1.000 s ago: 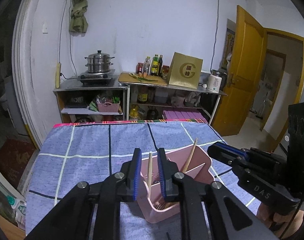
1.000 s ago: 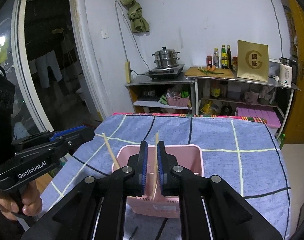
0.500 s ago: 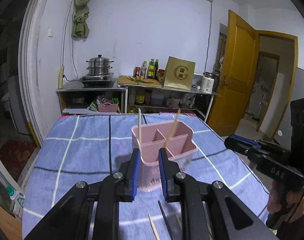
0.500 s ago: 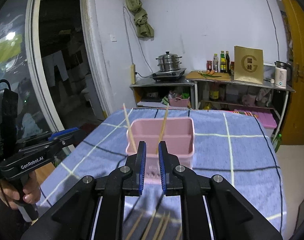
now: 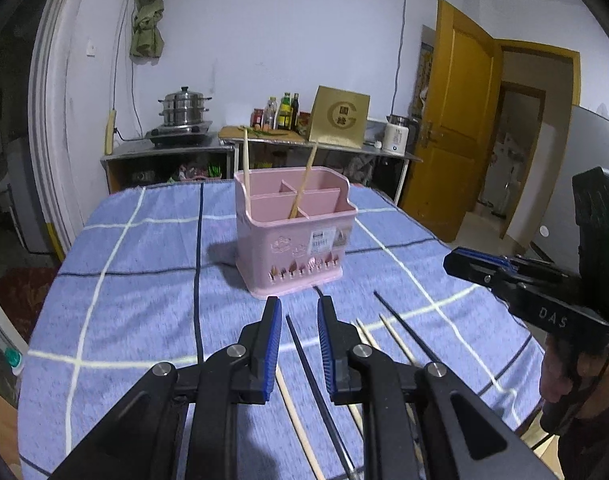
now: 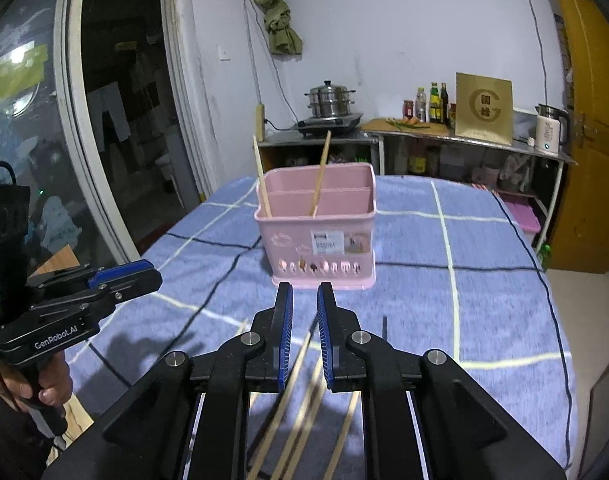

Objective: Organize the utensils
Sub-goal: 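Move both open grippers back down to the remaining chopsticks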

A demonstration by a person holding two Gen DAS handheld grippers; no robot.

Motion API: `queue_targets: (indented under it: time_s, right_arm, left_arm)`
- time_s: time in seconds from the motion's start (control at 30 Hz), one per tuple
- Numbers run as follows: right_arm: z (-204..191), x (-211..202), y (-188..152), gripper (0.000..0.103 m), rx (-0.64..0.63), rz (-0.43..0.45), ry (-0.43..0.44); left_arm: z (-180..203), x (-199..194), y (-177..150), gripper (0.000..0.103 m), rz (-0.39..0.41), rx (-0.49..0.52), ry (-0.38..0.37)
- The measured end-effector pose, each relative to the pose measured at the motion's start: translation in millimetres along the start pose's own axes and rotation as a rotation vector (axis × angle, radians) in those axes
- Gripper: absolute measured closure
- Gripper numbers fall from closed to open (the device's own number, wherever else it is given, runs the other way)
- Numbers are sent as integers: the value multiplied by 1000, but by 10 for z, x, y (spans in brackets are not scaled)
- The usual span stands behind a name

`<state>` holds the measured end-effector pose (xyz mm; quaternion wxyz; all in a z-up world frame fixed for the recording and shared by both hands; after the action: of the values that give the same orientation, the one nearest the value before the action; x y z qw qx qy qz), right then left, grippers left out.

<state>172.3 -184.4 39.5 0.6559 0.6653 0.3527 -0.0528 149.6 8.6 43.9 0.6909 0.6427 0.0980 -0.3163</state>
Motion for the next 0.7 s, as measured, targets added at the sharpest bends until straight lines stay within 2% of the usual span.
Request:
queue_targets:
  time_s: [0.27, 0.7]
  right_arm:
    - [110, 82, -217, 90, 27, -47, -17]
    - [326, 632, -582, 90, 40, -234, -76]
  left_arm:
    - [-56, 140, -204, 85, -56, -29, 7]
    - [-216, 767, -514, 85, -233, -63, 43]
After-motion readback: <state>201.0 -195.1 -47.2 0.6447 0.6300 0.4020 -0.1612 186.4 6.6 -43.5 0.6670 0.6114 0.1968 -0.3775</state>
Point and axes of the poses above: each gripper's, at about its wrist camera, not at the fingertips, and x roughly the way its jaws point, z to its right, y to its top, the point moved 3 cm from there along x, roughly the way its jaws point, and after that the axes turned 2 degrees about -y, right-handed, at the moved point
